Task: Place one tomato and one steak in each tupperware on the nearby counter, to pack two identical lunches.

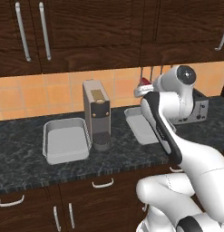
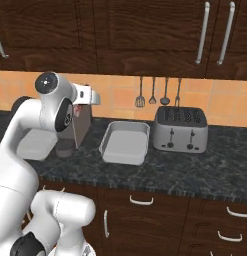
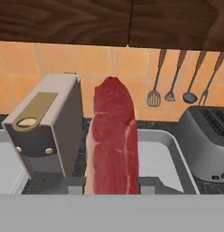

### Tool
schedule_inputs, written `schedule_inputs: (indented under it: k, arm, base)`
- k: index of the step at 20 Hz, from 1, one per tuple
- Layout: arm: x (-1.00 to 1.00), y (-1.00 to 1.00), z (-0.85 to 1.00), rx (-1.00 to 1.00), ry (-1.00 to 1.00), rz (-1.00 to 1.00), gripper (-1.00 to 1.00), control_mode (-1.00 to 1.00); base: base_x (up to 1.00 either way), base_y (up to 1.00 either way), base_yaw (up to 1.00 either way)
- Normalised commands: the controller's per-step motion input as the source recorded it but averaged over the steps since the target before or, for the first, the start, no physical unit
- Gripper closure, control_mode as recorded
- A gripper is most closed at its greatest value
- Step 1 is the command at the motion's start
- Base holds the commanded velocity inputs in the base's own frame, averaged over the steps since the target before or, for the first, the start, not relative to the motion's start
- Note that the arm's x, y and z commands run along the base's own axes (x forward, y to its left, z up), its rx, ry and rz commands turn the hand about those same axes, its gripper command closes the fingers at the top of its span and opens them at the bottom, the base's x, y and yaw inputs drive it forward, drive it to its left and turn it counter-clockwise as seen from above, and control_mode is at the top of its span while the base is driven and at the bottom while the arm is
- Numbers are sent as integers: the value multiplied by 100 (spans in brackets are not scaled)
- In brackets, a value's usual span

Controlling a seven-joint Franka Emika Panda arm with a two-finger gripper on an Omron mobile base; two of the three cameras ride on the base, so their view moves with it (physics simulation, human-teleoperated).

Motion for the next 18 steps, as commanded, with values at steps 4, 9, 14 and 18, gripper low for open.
schedule_inputs:
  k: [4,9,14,18]
  arm:
    - [10,-34,-58,-1,0,-3,100,-100]
    - [70,-41,-91,0,13,0,100,-100]
    - [79,-38,-98,2,28,0,100,-100]
    - [71,-26,-64,6,31,0,100,-100]
  base:
    - [0,0,0]
    - [0,0,0]
    - [0,0,0]
    - [0,0,0]
